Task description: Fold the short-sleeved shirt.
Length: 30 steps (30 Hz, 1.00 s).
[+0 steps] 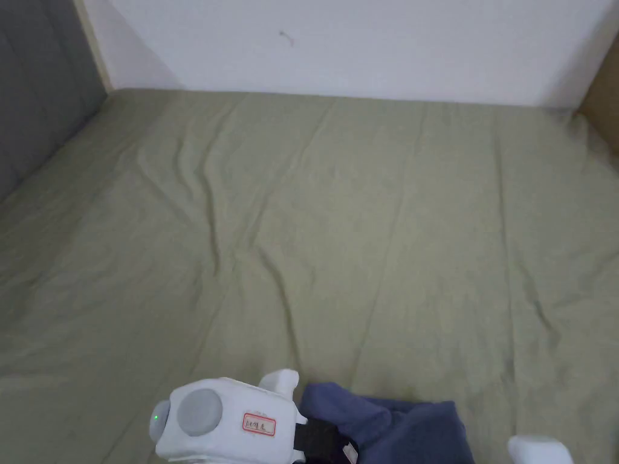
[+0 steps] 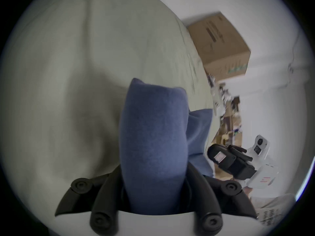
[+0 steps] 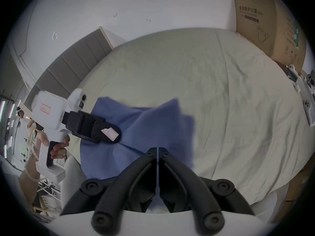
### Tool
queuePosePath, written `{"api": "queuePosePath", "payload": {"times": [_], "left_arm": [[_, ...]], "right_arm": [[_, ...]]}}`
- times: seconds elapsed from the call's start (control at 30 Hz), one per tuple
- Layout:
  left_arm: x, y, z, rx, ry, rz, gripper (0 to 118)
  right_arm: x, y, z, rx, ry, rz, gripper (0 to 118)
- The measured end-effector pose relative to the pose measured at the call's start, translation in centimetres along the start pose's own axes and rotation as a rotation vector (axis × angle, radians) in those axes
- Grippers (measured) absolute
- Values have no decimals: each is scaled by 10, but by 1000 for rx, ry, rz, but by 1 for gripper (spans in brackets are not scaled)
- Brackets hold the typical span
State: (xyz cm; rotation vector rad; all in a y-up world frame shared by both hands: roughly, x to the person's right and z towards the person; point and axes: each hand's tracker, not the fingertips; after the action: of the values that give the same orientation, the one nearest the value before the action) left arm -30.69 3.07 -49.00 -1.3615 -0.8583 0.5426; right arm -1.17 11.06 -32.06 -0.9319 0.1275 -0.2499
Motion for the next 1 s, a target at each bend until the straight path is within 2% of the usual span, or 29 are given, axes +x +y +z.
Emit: {"api": "queuePosePath", "payload": {"times": [0.1, 0.2, 0.3, 0.37, 0.43, 0.47, 0.5, 0.53, 0.57, 0.6, 0.67, 0.77, 0.83, 0.9, 0.97, 1.0], "left_arm": [[-25, -2, 58, 92, 185, -29, 25], [-56, 6, 131, 141, 306, 6, 25], [-82, 26, 205, 143, 606, -37, 25], [-98, 41, 241, 93, 913, -125, 25], [-118, 57, 262, 50, 1113, -119, 25], [-132, 63, 269, 46, 1144, -128, 30], [-144, 65, 272, 64, 1156, -121, 48], [-156, 69, 273, 51, 1162, -118, 84], [-161, 70, 271, 32, 1173, -99, 98], [-163, 68, 269, 43, 1189, -99, 100], [-162, 65, 276, 61, 1172, -107, 100], [-141, 59, 290, 171, 1129, -8, 100], [-100, 45, 305, 320, 1104, 18, 99], [-57, 31, 313, 457, 1014, -49, 96], [1, 12, 312, 562, 933, -90, 80], [26, 1, 308, 611, 893, -119, 63]], "right_arm": [[-13, 12, 15, 48, -32, 32, 4], [-21, 17, 20, 66, -16, 43, 4], [-30, 19, 14, 59, -2, 53, 4], [-34, 17, 8, 47, 2, 58, 4], [-37, 14, 2, 32, 2, 62, 4], [-39, 12, 0, 27, 3, 63, 4], [-40, 11, -2, 22, 3, 59, 4], [-40, 11, -4, 16, 5, 53, 4], [-41, 10, -5, 15, 1, 49, 4], [-41, 10, -4, 16, -2, 47, 4], [-40, 12, -1, 21, -7, 42, 4], [-33, 17, 4, 36, -11, 34, 4], [-28, 21, 10, 51, -18, 23, 4], [-25, 23, 19, 78, -10, 15, 4], [-24, 26, 30, 109, -5, 17, 4], [-23, 27, 35, 128, -5, 21, 4]]}}
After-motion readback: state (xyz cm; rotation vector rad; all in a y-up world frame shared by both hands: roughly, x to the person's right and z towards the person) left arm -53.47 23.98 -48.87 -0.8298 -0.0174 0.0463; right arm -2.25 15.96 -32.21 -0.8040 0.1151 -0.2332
